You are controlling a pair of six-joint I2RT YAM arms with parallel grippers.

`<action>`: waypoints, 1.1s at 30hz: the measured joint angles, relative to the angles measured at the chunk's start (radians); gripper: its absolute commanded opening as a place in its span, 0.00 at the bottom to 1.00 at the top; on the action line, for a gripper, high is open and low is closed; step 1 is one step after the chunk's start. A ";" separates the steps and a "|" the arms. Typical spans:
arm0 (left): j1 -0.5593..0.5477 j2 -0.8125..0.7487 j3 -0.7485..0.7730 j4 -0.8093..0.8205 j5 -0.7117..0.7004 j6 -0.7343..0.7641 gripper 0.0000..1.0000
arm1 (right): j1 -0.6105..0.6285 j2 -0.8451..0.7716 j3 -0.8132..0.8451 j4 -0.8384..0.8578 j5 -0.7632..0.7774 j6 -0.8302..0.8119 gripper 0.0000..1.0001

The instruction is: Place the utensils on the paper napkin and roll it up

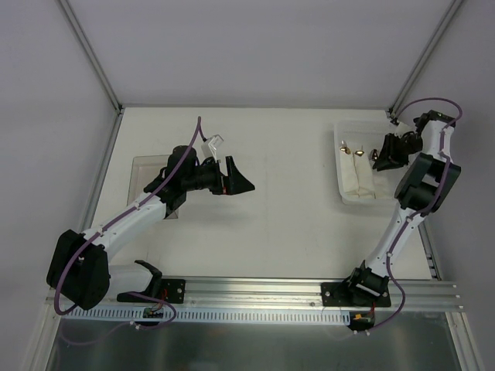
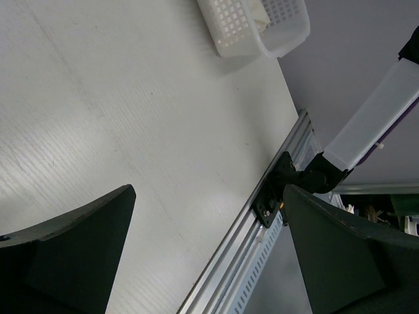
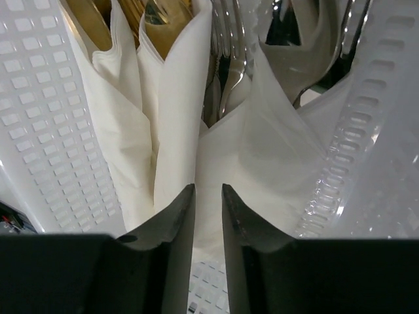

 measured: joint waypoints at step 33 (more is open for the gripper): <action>0.000 0.000 -0.018 0.015 0.000 -0.004 0.99 | -0.042 -0.143 -0.132 -0.028 -0.167 -0.068 0.14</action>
